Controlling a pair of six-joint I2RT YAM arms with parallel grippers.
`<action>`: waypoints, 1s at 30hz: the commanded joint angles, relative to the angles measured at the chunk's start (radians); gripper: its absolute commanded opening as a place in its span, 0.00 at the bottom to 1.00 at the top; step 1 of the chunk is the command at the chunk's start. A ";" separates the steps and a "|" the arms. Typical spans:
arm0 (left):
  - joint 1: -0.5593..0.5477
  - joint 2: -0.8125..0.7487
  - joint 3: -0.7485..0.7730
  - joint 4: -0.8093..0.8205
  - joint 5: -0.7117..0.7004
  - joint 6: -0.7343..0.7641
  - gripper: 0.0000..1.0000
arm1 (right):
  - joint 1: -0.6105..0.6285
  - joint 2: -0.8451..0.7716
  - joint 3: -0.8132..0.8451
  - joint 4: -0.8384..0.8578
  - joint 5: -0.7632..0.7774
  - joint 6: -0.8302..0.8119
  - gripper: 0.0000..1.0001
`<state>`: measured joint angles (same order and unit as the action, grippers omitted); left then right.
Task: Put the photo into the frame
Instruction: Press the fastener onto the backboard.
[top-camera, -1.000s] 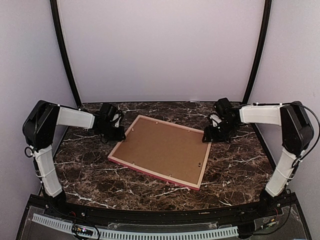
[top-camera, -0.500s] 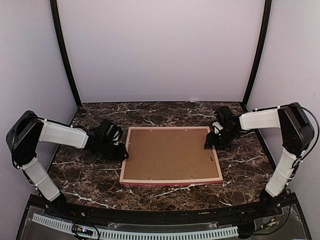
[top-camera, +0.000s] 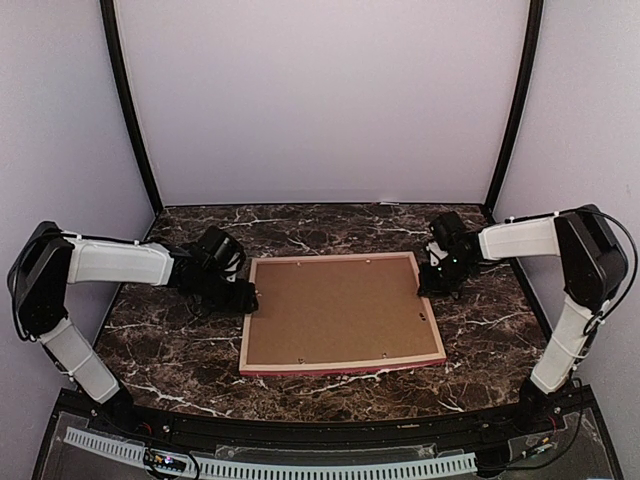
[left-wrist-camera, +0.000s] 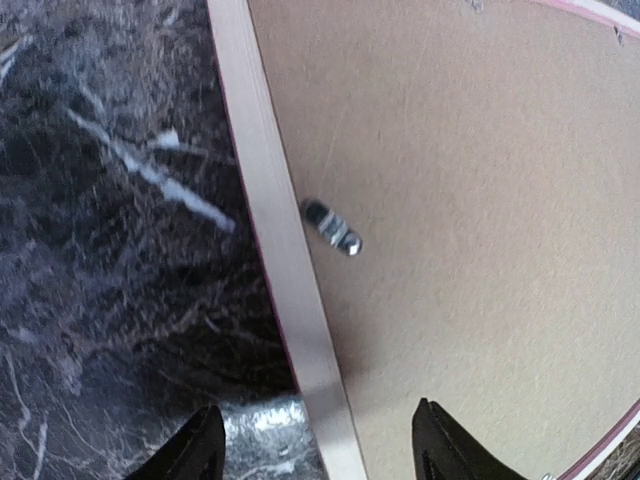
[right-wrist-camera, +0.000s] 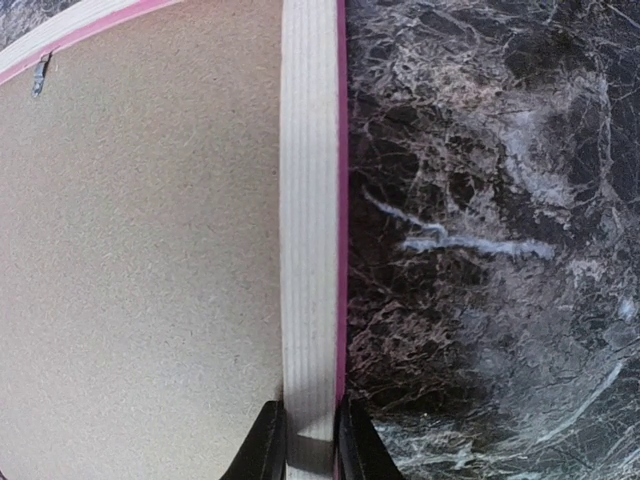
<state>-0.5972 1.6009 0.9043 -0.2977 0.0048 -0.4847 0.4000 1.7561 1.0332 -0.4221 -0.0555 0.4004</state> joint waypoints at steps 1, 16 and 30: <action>0.048 0.046 0.087 -0.016 0.013 0.058 0.66 | 0.002 -0.037 -0.047 0.022 0.036 0.002 0.16; 0.097 0.256 0.253 0.033 0.107 0.030 0.66 | 0.014 -0.090 -0.153 0.123 -0.017 0.092 0.12; 0.096 0.276 0.231 0.018 0.107 0.023 0.41 | 0.020 -0.072 -0.138 0.118 -0.021 0.084 0.12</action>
<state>-0.4995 1.8782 1.1458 -0.2604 0.0982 -0.4576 0.4103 1.6752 0.9009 -0.2935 -0.0486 0.4572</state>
